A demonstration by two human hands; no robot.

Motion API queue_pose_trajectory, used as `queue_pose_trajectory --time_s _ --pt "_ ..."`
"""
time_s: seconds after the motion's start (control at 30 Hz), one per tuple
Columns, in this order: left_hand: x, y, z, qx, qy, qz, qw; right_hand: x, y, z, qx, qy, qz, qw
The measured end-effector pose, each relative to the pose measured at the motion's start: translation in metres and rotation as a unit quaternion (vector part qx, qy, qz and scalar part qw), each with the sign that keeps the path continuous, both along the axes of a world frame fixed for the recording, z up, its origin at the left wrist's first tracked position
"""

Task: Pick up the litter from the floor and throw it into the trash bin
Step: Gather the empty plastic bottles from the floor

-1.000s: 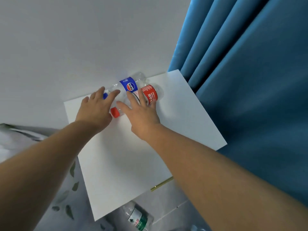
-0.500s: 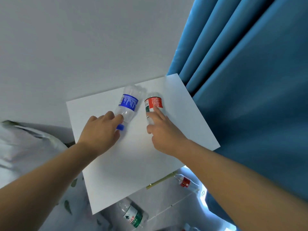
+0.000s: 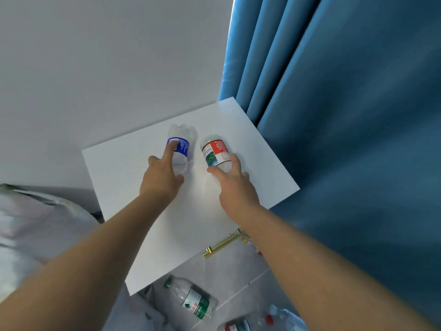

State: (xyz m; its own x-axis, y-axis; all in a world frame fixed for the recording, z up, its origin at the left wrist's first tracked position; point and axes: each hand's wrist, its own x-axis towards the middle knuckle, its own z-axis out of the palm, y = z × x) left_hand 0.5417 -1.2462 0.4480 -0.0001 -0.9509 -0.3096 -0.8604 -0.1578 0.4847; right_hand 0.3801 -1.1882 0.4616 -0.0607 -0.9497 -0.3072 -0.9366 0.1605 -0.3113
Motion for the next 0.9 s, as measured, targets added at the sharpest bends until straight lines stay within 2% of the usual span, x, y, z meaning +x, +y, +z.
queue_pose_trajectory --time_s 0.17,0.27,0.37,0.47,0.6,0.7,0.9 --pt "0.006 0.055 0.038 0.032 -0.053 -0.102 0.993 -0.042 0.064 0.05 0.08 0.007 0.034 0.996" --pt "0.002 0.098 0.073 0.054 -0.068 -0.156 0.984 -0.066 0.113 0.09 0.094 0.007 0.03 0.995" --pt "-0.009 0.145 0.107 0.09 -0.067 -0.184 0.976 -0.089 0.174 0.134 0.095 -0.03 -0.017 0.995" --pt "-0.024 0.197 0.139 0.077 -0.078 -0.175 0.978 -0.104 0.249 0.177 0.101 -0.098 -0.08 0.987" --pt "-0.053 0.27 0.173 0.095 -0.07 -0.168 0.979 -0.116 0.36 0.22 0.089 -0.151 -0.139 0.975" --pt "-0.082 0.309 0.204 0.091 -0.077 -0.207 0.971 -0.12 0.432 0.245 0.073 -0.164 -0.206 0.962" --pt "-0.15 0.385 0.268 -0.007 -0.037 -0.326 0.945 -0.149 0.536 0.279 -0.027 -0.194 -0.3 0.933"
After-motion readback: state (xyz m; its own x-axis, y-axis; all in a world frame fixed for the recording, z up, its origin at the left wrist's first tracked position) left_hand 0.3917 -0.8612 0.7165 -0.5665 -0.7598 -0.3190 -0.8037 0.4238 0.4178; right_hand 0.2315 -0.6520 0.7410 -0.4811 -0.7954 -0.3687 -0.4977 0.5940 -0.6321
